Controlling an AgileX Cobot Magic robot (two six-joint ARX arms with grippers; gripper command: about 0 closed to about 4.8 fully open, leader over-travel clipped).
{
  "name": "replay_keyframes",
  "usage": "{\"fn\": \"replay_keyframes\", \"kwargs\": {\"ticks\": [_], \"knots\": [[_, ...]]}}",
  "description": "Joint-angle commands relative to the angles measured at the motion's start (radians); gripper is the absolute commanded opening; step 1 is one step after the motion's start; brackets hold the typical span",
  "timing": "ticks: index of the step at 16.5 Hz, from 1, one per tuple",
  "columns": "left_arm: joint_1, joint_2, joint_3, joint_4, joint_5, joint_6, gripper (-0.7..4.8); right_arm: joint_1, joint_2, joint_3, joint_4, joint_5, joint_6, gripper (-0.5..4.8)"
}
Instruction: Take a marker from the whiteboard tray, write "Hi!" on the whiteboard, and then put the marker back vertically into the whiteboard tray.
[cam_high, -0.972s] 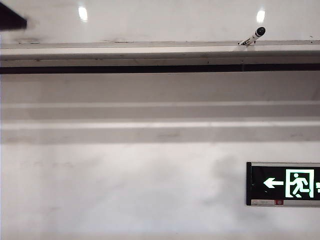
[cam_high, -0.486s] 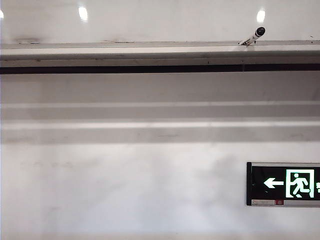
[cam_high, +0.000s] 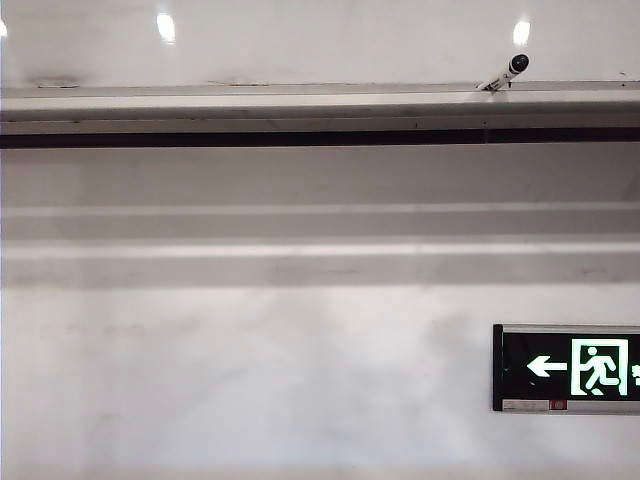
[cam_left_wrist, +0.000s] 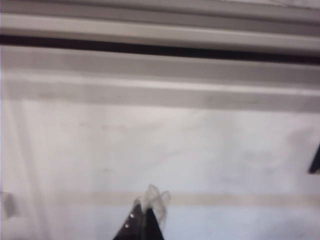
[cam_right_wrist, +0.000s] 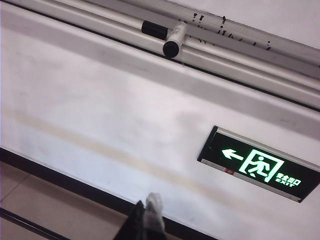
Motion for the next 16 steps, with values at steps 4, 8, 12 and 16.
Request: {"fn": "replay_keyframes", "kwargs": {"ticks": [4,8,12,16], "knots": [[0.002,-0.001,-0.035,0.011,0.005,0.026,-0.05,0.001,-0.003,0.003,0.010,0.000,0.003,0.00],[0.003,-0.001,-0.035,0.013,-0.032,0.030,0.03,0.001,-0.003,0.003,0.011,0.000,0.003,0.00],[0.003,-0.001,-0.035,0.012,-0.032,0.030,0.03,0.001,-0.004,0.003,0.011,0.000,0.003,0.00],[0.003,-0.001,-0.035,0.012,-0.032,0.030,0.03,0.000,-0.007,0.002,0.011,0.000,0.003,0.00]]}}
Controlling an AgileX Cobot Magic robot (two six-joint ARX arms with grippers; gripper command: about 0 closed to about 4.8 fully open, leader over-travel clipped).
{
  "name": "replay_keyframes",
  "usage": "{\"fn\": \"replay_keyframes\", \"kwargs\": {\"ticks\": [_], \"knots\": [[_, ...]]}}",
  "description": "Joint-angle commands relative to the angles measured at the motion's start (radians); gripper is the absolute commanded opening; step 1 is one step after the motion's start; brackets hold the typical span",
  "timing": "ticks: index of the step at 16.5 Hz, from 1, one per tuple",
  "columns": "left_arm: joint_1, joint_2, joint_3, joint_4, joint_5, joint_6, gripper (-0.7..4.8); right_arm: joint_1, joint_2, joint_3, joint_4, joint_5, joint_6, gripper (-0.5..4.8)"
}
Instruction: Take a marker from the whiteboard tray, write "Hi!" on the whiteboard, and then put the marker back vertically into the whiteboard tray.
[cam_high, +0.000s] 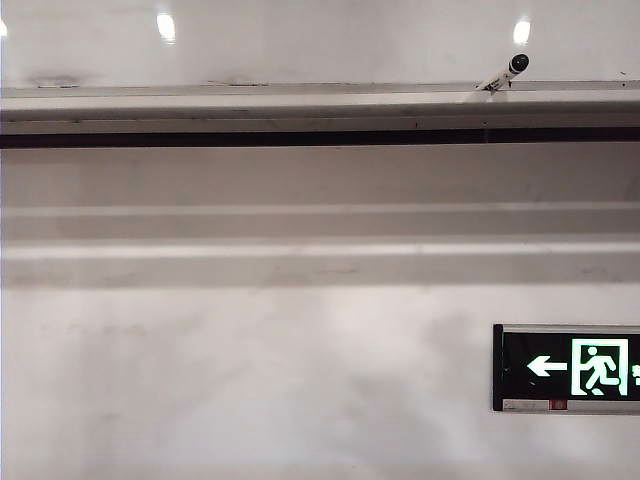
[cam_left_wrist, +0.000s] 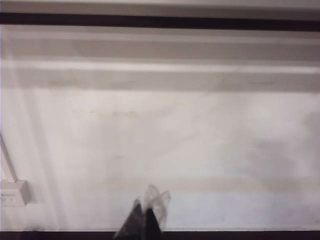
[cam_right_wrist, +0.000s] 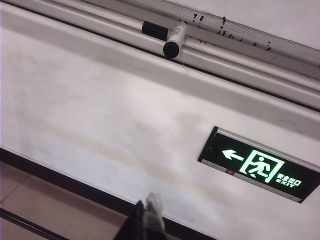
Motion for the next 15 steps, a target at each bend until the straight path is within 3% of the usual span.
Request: {"fn": "replay_keyframes", "kwargs": {"ticks": [1,3,6,7,9,15], "knots": [[0.002,-0.001,0.000,0.018,-0.002,0.000,0.03,-0.007,-0.014,-0.003,0.016,0.004,0.003,0.00],[0.002,-0.001,0.000,0.018,-0.002,0.000,0.03,-0.154,-0.032,-0.076,0.127,-0.050,0.003,0.00],[0.002,-0.001,0.000,0.018,-0.002,0.000,0.03,-0.406,-0.110,-0.232,0.275,-0.360,0.004,0.00],[0.002,-0.001,0.000,0.018,-0.002,0.000,0.03,-0.451,-0.140,-0.260,0.275,-0.396,0.005,0.00],[0.002,-0.001,0.000,0.018,-0.002,0.000,0.03,-0.506,-0.212,-0.318,0.275,-0.390,0.025,0.00],[0.002,0.000,0.000,0.016,-0.002,0.000,0.03,-0.524,-0.319,-0.432,0.336,-0.322,0.031,0.00]]}}
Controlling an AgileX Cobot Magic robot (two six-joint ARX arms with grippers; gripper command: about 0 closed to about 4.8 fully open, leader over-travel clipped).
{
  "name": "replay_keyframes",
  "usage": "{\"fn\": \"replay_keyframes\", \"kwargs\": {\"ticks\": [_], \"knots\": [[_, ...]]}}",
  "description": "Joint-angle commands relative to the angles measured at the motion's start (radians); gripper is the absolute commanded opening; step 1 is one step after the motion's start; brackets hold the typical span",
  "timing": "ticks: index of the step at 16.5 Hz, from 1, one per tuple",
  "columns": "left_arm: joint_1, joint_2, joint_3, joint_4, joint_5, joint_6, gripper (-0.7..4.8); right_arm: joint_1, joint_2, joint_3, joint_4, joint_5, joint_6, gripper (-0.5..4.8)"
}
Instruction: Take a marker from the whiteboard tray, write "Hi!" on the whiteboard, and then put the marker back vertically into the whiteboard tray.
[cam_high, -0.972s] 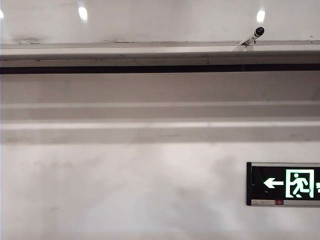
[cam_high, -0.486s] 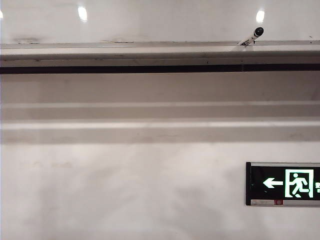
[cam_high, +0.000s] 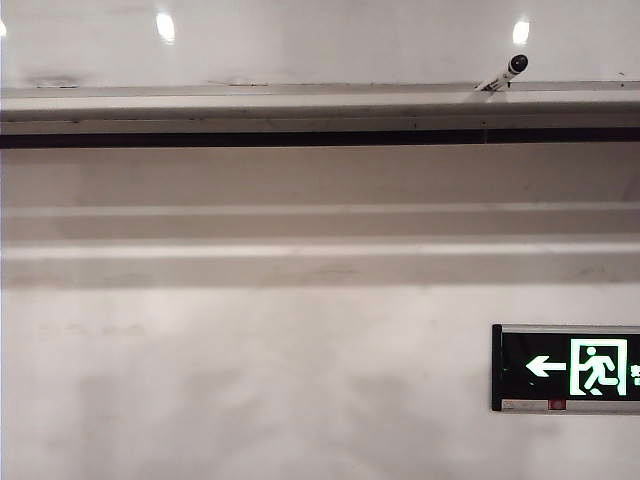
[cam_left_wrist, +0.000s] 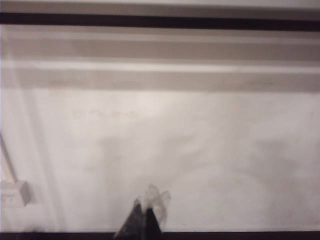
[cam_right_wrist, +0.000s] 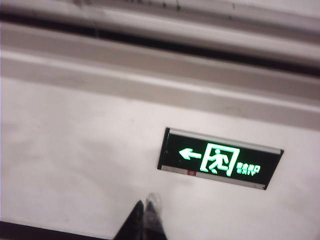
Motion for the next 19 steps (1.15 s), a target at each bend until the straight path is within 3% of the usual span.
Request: {"fn": "replay_keyframes", "kwargs": {"ticks": [1,8,19], "knots": [[0.002,0.000,0.000,0.011,-0.001,0.000,0.03,-0.013,-0.003,-0.015,0.045,0.008,0.005,0.00],[0.002,-0.001,0.000,0.009,-0.001,0.000,0.03,-0.113,-0.003,-0.015,0.039,0.008,0.003,0.00],[0.002,-0.001,0.000,0.009,0.000,0.000,0.03,-0.042,-0.003,-0.015,0.034,0.008,0.003,0.00]]}}
